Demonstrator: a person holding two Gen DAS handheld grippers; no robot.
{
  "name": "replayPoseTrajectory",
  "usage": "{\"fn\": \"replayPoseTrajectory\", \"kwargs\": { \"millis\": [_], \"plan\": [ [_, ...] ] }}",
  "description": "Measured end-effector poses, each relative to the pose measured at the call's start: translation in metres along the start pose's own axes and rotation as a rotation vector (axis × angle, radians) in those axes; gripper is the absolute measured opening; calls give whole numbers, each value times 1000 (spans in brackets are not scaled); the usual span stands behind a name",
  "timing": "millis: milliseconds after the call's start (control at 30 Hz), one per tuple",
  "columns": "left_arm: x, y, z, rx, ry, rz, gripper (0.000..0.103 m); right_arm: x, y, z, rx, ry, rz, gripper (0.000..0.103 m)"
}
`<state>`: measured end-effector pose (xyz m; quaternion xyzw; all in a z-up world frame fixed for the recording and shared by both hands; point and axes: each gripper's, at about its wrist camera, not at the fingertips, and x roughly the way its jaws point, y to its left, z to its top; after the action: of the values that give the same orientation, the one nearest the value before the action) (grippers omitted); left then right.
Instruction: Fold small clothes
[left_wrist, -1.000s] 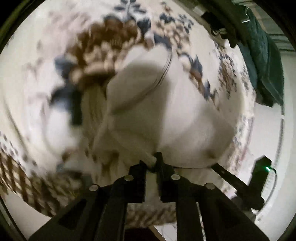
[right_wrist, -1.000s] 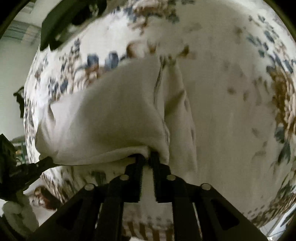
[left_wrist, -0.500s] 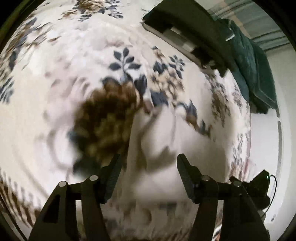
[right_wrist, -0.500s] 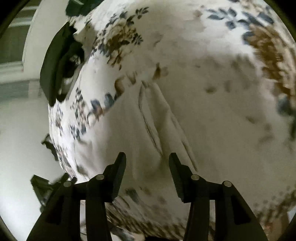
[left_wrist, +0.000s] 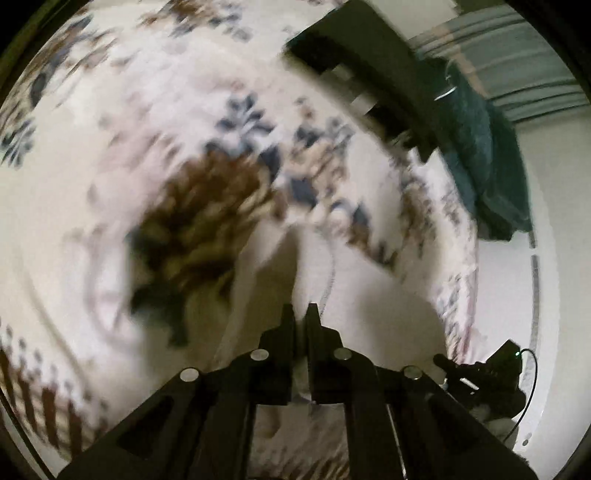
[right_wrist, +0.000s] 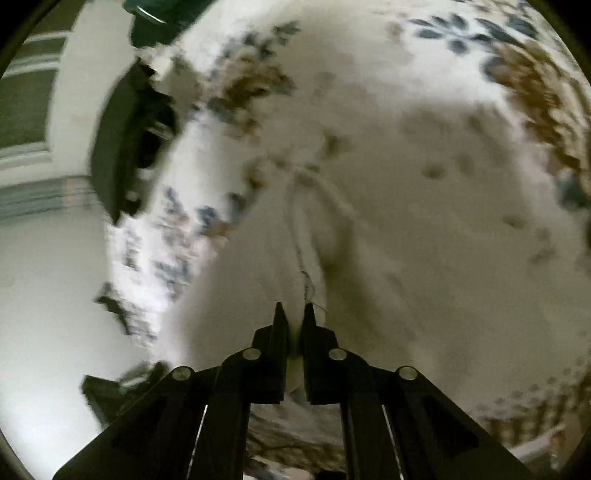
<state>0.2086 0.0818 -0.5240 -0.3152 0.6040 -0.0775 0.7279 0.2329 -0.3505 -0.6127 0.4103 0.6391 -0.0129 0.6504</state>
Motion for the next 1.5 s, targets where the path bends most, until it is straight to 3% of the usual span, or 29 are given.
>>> {"fn": "replayPoseTrajectory", "kwargs": {
  "millis": [67, 133, 200, 233, 300, 433, 533, 567, 600, 633, 667, 700, 833, 900, 1033, 1100, 1133, 1167, 1233, 1300, 1367, 1433, 1500],
  "plan": [
    [14, 12, -7, -24, 77, 18, 8, 14, -13, -5, -21, 64, -98, 7],
    [22, 18, -6, -41, 122, 51, 17, 26, -21, -6, -30, 126, -155, 19],
    [16, 19, -2, -29, 103, 65, 31, 33, -21, -4, -56, 166, -219, 43],
    [12, 18, 4, -24, 80, 61, 43, 30, -20, -2, -66, 153, -219, 45],
    [5, 15, 17, -15, 20, 41, 55, 19, -16, 4, -79, 102, -192, 49],
    [20, 0, 46, 26, 5, 5, 56, 8, -8, 28, -49, 9, -83, 49],
    [49, -14, 58, 107, 37, 29, 54, 13, 1, 47, -40, -33, -24, 50],
    [55, -15, 60, 121, 39, 40, 49, 18, 5, 53, -41, -42, -11, 49],
    [63, -18, 61, 145, 36, 52, 17, 23, 9, 57, -48, -52, 1, 49],
    [67, -19, 63, 158, 41, 49, 6, 25, 12, 61, -57, -57, -1, 44],
    [69, -18, 65, 163, 33, 56, 6, 28, 17, 64, -69, -77, 4, 15],
    [69, -17, 66, 166, 20, 57, 5, 30, 19, 67, -78, -83, -10, 8],
    [79, 0, 79, 171, 17, 70, 4, 40, 24, 78, -133, -137, -123, 6],
    [87, 11, 84, 143, 35, 66, 4, 53, 16, 83, -126, -117, -158, 6],
    [75, 21, 87, 64, 73, -28, 6, 55, 19, 86, -150, -75, -173, 9],
    [65, 21, 85, 32, 84, -19, 7, 42, 19, 84, -122, -63, -145, 32],
    [56, 20, 80, 26, 80, -28, 9, 35, 16, 81, -108, -62, -139, 37],
    [48, 19, 74, 23, 71, -29, 14, 26, 12, 77, -95, -65, -123, 43],
    [33, 15, 56, 21, 52, -40, 40, 13, 5, 62, -77, -63, -109, 47],
    [27, 10, 38, 33, 50, -37, 46, 13, -4, 45, -74, -7, -99, 47],
    [31, 6, 23, 64, 63, -8, 46, 20, -13, 26, -86, 50, -111, 47],
    [44, 7, 4, 139, 83, 117, 46, 28, -22, 14, -103, 78, -154, 47],
    [60, 18, -8, 144, 118, 182, 46, 38, -36, 6, -86, 90, -194, 47]
  ]
}}
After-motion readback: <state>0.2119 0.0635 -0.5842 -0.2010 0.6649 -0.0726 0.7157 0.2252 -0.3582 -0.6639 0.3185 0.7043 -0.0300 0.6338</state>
